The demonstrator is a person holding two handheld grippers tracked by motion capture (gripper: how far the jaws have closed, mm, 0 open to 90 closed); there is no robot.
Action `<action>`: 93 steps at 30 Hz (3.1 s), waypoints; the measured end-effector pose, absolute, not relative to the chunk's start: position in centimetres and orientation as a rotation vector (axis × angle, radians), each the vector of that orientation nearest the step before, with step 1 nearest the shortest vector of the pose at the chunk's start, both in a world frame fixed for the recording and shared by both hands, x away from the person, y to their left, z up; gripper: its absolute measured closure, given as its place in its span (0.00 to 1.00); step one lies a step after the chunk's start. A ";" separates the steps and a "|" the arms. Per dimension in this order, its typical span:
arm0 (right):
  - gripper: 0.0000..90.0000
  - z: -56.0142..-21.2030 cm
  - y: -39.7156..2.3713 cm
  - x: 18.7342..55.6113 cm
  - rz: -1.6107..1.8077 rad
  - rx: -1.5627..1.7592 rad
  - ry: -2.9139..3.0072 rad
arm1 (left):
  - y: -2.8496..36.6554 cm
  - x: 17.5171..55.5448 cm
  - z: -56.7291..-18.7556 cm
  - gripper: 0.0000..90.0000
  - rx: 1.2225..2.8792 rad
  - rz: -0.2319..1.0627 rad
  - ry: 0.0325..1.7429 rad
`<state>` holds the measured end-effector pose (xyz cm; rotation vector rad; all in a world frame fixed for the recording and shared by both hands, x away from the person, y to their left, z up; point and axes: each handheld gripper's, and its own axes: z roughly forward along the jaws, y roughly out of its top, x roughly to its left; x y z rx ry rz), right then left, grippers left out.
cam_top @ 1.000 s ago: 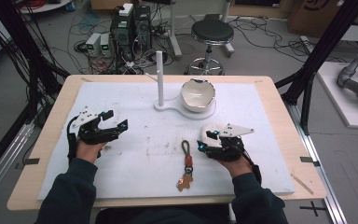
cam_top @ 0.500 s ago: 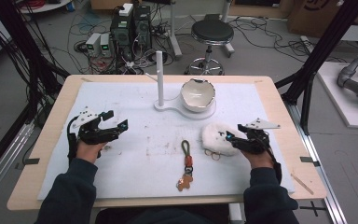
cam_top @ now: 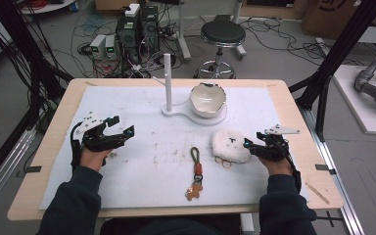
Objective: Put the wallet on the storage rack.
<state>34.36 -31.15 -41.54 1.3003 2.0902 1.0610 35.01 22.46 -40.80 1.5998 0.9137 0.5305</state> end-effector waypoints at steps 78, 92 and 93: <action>0.85 -38.4 -22.7 32.7 1.845 0.792 2.249 | 12.0 33.2 -39.6 0.80 1.682 0.167 0.485; 0.86 -33.9 -23.8 34.3 1.641 0.751 2.075 | 16.0 34.7 -39.7 0.44 1.627 0.291 0.736; 0.86 -33.6 -23.9 34.5 1.621 0.753 2.079 | 16.5 34.8 -39.7 0.42 1.620 0.299 0.752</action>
